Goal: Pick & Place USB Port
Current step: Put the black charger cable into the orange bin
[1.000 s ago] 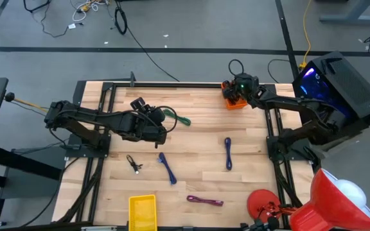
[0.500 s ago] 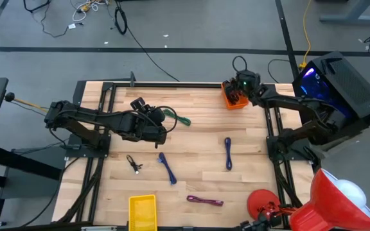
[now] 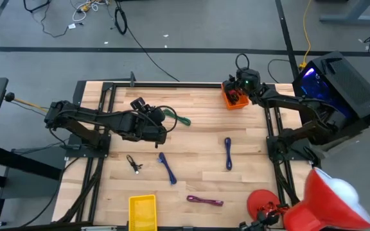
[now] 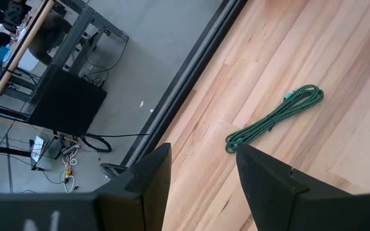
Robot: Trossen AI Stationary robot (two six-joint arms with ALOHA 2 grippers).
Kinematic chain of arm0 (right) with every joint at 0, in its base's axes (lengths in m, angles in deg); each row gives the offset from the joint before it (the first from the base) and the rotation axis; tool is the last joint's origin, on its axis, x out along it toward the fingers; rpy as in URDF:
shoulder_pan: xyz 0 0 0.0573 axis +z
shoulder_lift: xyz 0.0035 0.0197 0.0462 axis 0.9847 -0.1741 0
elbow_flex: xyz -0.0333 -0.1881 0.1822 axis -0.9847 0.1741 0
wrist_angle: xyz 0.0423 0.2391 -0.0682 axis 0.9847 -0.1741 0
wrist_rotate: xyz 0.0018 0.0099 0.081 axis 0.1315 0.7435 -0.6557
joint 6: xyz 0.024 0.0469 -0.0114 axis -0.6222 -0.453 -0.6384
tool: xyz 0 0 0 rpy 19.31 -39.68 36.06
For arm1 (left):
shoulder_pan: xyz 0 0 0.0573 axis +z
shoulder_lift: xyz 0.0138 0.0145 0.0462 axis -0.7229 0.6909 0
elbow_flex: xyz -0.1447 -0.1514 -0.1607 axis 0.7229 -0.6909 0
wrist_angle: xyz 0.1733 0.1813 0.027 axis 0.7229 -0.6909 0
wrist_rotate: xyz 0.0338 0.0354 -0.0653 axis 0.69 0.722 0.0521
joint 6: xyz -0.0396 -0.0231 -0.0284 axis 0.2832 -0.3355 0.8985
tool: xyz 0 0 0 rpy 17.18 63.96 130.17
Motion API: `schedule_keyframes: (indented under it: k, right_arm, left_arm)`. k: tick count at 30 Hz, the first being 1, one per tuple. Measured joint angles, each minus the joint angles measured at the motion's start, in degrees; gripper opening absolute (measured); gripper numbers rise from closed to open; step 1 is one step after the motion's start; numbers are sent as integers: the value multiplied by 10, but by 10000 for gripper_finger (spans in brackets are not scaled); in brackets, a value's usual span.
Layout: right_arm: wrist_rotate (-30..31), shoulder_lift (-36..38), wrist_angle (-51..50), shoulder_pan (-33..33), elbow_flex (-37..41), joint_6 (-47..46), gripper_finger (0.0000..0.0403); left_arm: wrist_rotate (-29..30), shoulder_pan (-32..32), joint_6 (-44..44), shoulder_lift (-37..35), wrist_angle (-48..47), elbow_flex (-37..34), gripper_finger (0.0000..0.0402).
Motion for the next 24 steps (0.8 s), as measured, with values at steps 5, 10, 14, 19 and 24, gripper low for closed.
schedule_keyframes:
  k: [5,10,14,19,24]
  right_arm:
    - [-117,35,5,18,0,12,187]
    - [-113,77,49,43,0,39,188]
    - [-95,105,43,37,0,43,188]
    - [-91,132,10,37,0,45,188]
    - [-95,145,-3,38,0,44,188]
  left_arm:
    - [0,0,-18,0,0,0,181]
    - [0,8,-26,0,2,0,181]
    - [-1,14,-17,0,2,0,181]
    - [-3,15,-16,0,2,0,181]
    - [-4,15,-16,0,2,0,181]
